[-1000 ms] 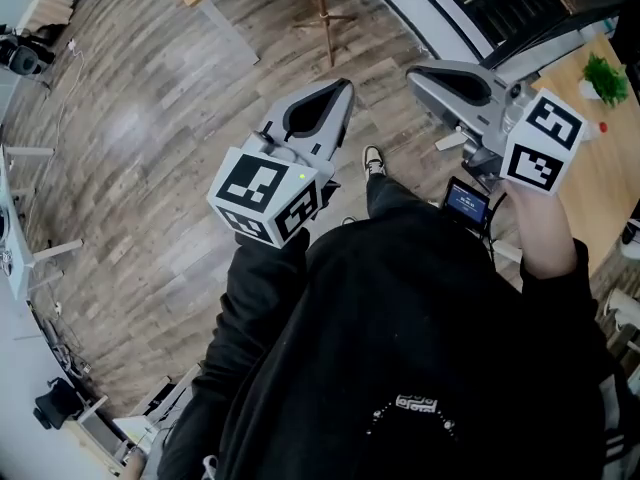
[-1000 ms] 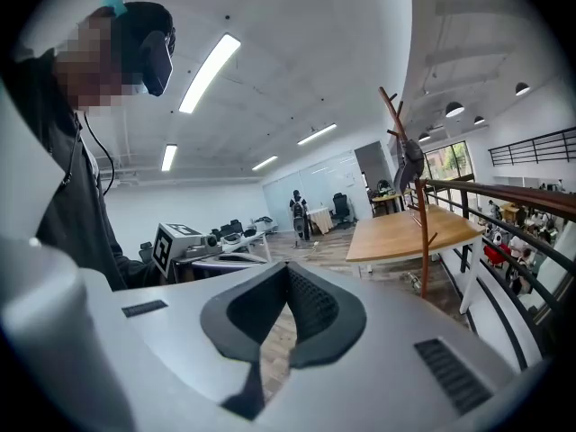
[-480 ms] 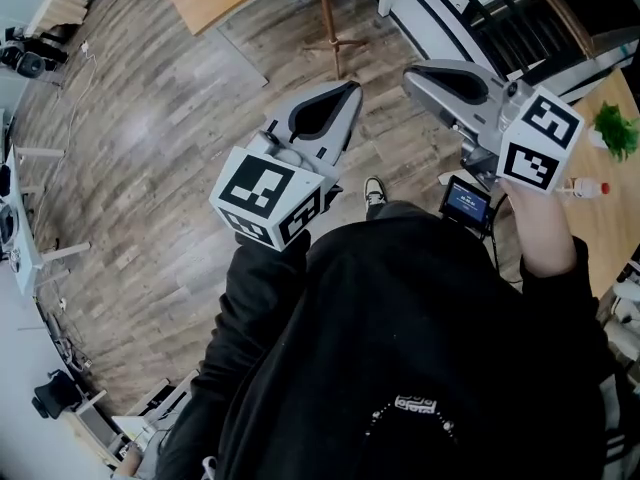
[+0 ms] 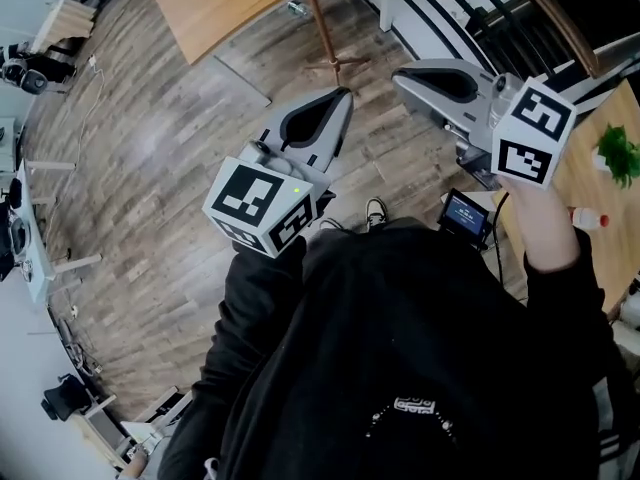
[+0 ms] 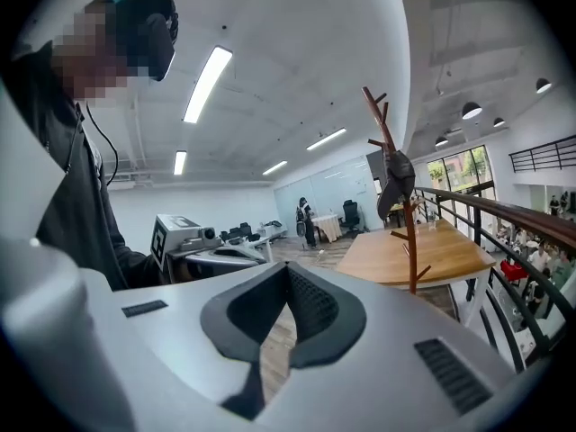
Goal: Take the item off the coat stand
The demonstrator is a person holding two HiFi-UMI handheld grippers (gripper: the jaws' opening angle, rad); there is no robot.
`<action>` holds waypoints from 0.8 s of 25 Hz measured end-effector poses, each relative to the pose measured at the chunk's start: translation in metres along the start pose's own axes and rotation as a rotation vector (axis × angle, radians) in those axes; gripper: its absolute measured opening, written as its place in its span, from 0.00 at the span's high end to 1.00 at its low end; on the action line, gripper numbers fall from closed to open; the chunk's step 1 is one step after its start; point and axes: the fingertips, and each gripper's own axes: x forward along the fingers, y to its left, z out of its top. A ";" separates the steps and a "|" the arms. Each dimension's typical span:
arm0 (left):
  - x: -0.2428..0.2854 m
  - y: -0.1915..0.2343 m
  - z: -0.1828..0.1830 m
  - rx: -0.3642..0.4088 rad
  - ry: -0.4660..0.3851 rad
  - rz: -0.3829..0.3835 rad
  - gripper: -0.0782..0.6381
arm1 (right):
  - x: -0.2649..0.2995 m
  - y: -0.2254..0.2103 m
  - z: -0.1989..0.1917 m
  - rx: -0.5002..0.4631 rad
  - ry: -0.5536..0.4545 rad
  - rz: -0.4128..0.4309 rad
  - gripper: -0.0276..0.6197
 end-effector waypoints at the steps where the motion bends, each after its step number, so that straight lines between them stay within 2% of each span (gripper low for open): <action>1: 0.001 0.001 0.002 0.000 0.001 0.000 0.89 | 0.000 -0.002 0.004 0.009 -0.012 -0.005 0.93; 9: 0.011 0.030 0.003 -0.006 -0.020 -0.031 0.89 | 0.015 -0.026 0.013 0.035 -0.046 -0.045 0.93; 20: 0.084 0.109 0.052 0.037 -0.097 -0.147 0.89 | 0.051 -0.107 0.069 -0.012 -0.066 -0.147 0.93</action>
